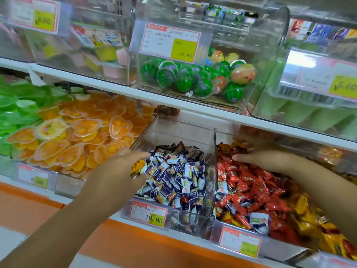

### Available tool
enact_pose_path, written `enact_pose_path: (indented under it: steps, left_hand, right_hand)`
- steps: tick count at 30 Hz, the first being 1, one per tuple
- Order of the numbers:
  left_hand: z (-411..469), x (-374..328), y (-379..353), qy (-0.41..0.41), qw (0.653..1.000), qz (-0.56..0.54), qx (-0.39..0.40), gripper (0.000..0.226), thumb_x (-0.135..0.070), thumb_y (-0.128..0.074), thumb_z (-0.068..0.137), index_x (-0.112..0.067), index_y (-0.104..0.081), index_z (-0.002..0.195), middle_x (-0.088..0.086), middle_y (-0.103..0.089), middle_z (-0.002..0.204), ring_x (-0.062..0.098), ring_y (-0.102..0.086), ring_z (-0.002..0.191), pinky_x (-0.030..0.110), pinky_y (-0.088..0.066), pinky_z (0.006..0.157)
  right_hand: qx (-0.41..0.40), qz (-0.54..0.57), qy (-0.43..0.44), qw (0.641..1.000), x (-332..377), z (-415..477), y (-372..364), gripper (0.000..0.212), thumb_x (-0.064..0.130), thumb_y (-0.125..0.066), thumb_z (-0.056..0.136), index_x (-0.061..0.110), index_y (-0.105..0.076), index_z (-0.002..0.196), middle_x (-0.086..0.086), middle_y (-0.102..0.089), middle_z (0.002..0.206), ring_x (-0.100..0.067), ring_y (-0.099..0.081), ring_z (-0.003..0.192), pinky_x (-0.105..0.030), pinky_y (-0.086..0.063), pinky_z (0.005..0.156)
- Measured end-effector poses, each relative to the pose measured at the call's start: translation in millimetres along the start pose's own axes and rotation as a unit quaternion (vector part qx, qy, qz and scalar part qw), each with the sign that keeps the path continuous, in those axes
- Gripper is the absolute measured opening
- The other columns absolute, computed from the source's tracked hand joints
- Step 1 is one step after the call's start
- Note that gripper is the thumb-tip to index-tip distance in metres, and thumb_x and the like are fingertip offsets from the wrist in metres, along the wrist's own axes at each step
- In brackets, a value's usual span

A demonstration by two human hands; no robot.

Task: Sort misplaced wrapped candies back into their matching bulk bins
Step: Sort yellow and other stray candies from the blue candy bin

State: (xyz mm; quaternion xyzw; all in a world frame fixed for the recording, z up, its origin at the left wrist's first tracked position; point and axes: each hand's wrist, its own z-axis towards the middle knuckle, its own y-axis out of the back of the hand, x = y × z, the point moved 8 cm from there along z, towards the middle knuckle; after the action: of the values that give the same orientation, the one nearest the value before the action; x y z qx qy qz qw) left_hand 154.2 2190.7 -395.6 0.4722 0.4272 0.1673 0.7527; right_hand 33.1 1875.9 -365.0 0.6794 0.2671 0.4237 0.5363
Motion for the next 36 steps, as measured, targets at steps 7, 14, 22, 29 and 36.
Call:
enact_pose_path:
  steps: [7,14,22,29,36]
  left_hand:
    - [8.8,12.0,11.7,0.010,0.999,0.012,-0.036,0.050,-0.036,-0.062,0.090,-0.046,-0.044,0.135,-0.011,-0.050,0.126,0.001,-0.043,0.056,0.017,-0.031,0.049]
    - [16.0,19.5,5.3,0.030,0.999,-0.018,-0.008,0.055,-0.024,-0.057,0.094,-0.051,-0.036,0.137,-0.017,-0.043,0.133,0.001,-0.043,0.061,0.016,-0.032,0.046]
    - [18.4,22.1,5.0,0.009,0.999,-0.053,0.004,0.059,-0.021,-0.055,0.094,-0.058,-0.033,0.134,-0.018,-0.041,0.131,0.005,-0.053,0.066,0.021,-0.047,0.060]
    - [19.1,21.7,3.7,0.009,0.999,-0.048,0.005,0.063,-0.012,-0.054,0.092,-0.056,-0.035,0.133,-0.019,-0.042,0.086,0.008,-0.047,0.056,0.018,-0.031,0.048]
    - [15.4,24.1,4.9,0.013,0.998,-0.069,0.003,0.061,-0.015,-0.056,0.093,-0.054,-0.035,0.134,-0.019,-0.043,0.132,0.004,-0.053,0.065,0.021,-0.044,0.055]
  right_hand:
    - [-0.012,0.005,0.144,0.989,90.6,38.7,-16.0,0.023,0.024,-0.049,0.099,0.033,-0.063,0.115,0.010,-0.055,0.130,-0.010,-0.051,0.119,-0.020,-0.036,0.096]
    - [0.127,-0.097,0.168,0.973,139.0,124.3,-90.4,0.049,-0.001,-0.039,0.095,0.026,-0.055,0.133,-0.006,-0.038,0.150,-0.023,-0.054,0.117,-0.033,-0.048,0.095]
    - [0.180,-0.213,0.139,0.950,129.7,150.2,-126.3,0.043,0.003,-0.047,0.094,0.015,-0.053,0.135,-0.009,-0.052,0.137,-0.024,-0.050,0.121,-0.025,-0.039,0.091]
    - [0.201,0.045,0.140,0.969,119.7,128.9,-91.9,0.034,0.005,-0.077,0.077,0.022,-0.071,0.105,0.008,-0.070,0.094,-0.008,-0.063,0.088,-0.015,-0.047,0.072]
    - [0.200,0.301,0.110,0.926,136.5,111.5,-70.4,0.016,0.001,-0.064,0.087,0.010,-0.067,0.100,-0.007,-0.067,0.086,-0.010,-0.064,0.067,-0.017,-0.054,0.064]
